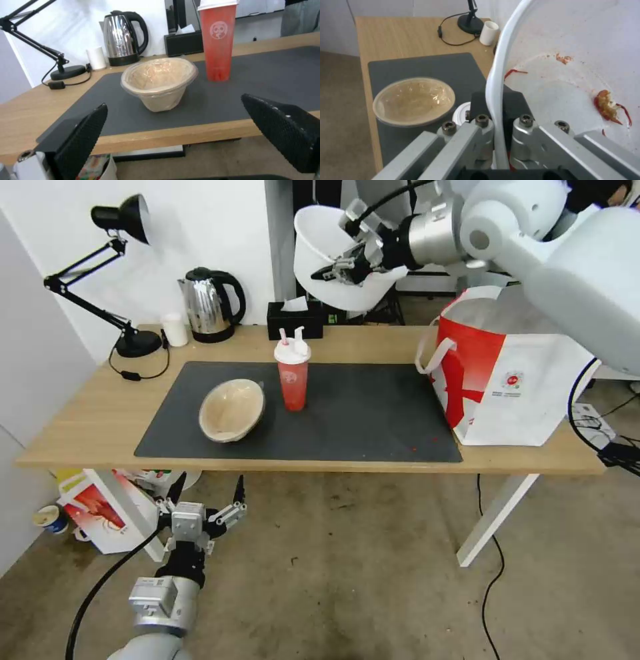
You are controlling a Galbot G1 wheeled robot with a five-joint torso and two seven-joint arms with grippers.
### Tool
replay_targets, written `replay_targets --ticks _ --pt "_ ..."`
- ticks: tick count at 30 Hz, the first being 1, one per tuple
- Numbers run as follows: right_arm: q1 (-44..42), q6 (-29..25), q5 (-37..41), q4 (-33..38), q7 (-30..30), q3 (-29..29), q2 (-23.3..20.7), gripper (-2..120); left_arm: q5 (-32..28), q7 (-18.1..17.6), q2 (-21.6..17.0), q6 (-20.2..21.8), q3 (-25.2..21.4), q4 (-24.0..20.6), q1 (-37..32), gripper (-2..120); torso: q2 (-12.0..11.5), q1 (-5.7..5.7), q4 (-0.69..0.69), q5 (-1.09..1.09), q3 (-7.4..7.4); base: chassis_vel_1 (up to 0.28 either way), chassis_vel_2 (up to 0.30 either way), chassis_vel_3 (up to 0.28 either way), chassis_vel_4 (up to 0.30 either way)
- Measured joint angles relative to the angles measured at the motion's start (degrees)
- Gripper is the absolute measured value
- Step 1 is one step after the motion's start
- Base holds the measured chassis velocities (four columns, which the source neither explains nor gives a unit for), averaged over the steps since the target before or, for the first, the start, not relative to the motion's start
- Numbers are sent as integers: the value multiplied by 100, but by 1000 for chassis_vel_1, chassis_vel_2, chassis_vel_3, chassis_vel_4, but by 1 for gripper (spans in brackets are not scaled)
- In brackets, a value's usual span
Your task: Pick up the trash from the table and place it into the takeout bag.
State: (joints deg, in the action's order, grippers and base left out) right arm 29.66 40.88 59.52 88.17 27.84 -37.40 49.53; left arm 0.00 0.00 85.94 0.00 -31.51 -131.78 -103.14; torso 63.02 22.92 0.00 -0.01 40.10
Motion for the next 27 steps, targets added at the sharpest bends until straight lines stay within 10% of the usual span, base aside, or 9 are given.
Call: replay_targets --ticks 27 --pt "-42 -7 -161 61 161 -154 -648 0 0 0 0 0 0 0 0 100 0 0 -1 2 0 0 0 0 0"
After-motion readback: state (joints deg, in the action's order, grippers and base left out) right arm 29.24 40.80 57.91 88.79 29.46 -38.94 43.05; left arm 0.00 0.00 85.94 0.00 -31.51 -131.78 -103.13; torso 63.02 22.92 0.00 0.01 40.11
